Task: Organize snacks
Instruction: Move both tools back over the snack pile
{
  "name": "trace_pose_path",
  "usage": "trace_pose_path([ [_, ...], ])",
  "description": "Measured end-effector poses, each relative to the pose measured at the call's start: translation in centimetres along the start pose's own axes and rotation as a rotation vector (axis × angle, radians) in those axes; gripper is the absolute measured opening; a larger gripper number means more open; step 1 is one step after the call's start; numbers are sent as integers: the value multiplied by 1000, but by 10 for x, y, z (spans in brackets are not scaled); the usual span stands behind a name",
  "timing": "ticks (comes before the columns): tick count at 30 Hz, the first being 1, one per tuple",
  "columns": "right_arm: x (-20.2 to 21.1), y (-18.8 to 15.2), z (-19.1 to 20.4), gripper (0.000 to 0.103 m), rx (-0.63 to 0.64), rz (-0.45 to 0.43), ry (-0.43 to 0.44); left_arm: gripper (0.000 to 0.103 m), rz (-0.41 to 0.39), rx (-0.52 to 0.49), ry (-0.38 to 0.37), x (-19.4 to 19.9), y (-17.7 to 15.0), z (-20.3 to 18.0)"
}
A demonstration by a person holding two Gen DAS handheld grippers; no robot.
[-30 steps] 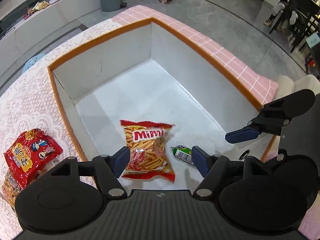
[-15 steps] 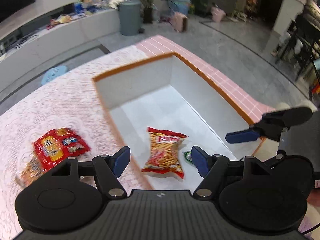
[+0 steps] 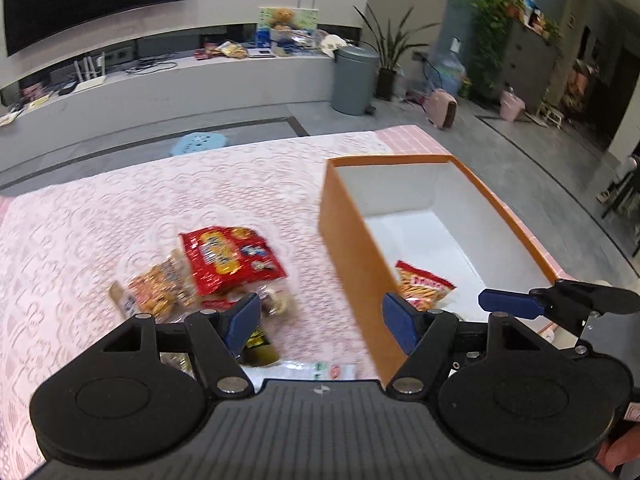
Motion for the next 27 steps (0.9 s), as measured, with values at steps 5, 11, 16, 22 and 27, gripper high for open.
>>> trace_pose_path([
  [5,-7,-7,36,65,6,-38,35,82,-31,26,26,8,-14,27],
  [11,-17,-8,77,65,104,-80,62,82,-35,80,24,2,-31,61],
  [16,-39,-4,91,65,148,-59,49,82,-10,119,36,-9,-45,84],
  [22,-70,1,101,65,156,-8,32,82,-5,200,11,-24,-51,113],
  [27,-94,0,107,65,147,18,20,81,-8,249,17,-35,-60,139],
])
Point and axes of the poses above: each gripper's, at about its wrist camera, not at the fingertips, and x roughly against the way its jaws point, z to its left, y to its top, the point moved 8 cm from there along -x, roughly the way its jaws point, and after that the axes turned 7 degrees about -y, right-handed, at the moved point
